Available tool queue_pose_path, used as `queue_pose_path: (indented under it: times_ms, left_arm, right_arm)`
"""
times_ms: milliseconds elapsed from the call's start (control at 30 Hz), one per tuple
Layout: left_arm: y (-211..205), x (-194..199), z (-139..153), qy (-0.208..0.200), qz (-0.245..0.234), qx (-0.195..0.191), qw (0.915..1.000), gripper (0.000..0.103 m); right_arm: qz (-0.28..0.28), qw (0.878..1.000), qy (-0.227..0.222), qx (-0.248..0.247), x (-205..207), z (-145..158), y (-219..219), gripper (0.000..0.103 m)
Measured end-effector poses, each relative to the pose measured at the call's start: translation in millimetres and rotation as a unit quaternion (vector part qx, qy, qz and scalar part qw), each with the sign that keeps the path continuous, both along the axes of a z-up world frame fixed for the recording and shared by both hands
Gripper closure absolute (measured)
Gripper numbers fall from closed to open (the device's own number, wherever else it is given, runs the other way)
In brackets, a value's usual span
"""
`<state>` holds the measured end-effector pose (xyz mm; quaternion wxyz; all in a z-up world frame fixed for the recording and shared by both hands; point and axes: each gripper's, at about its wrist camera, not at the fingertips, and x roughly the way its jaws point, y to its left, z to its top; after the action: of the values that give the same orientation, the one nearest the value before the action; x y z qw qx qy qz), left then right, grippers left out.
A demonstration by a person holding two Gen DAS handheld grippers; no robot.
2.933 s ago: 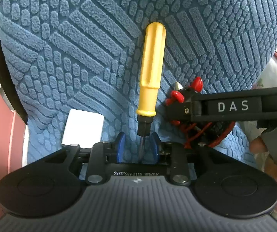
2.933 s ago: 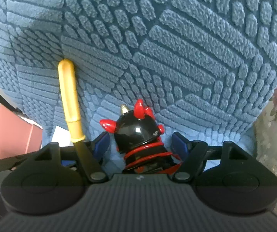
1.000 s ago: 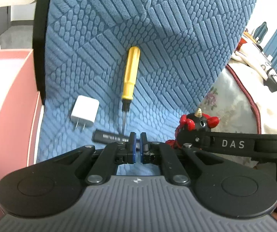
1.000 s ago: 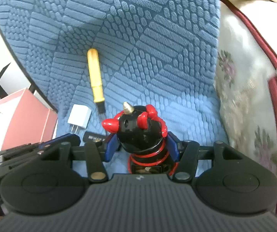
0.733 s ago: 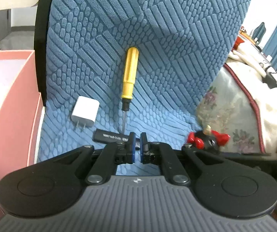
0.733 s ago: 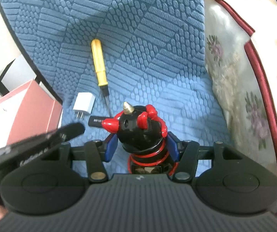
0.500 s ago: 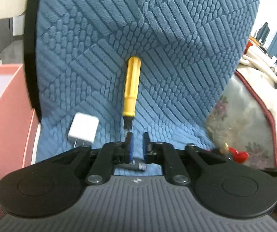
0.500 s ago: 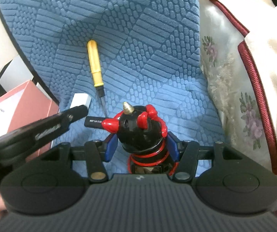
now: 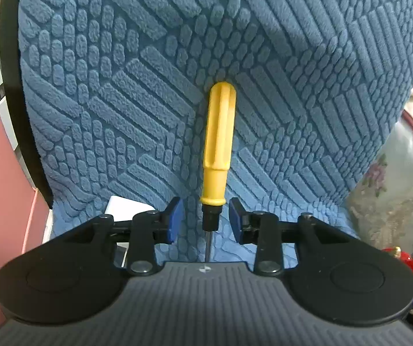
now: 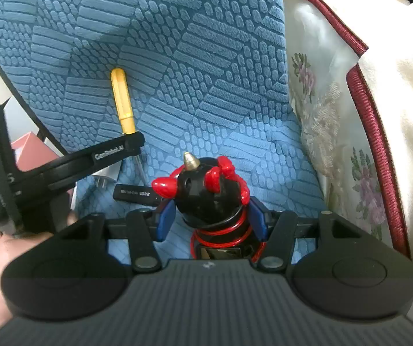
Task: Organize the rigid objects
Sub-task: 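Lift the screwdriver with the left tool while the right tool lifts the figurine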
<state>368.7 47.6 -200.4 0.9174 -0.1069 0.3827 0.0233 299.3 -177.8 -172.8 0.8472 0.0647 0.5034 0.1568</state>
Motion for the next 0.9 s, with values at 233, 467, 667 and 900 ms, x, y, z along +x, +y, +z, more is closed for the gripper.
queue_pose_path:
  times_ms: [233, 467, 667, 900]
  left_arm:
    - [-4, 18, -16, 0.013, 0.004, -0.001, 0.9999, 0.062]
    - [-5, 31, -28, 0.028, -0.006, -0.013, 0.9995, 0.069]
    - [-11, 30, -22, 0.025, -0.024, 0.007, 0.9994, 0.085]
    - [-9, 17, -2, 0.018, -0.029, -0.001, 0.9994, 0.085]
  right_arm:
    - [0.015, 1.000, 0.003, 0.002, 2, -2, 4, 0.045]
    - [0.025, 1.000, 0.001, -0.005, 5, -5, 7, 0.045]
    - [0.025, 1.000, -0.001, -0.008, 9, -8, 5, 0.045]
    - [0.021, 1.000, -0.002, -0.009, 11, -10, 5, 0.045]
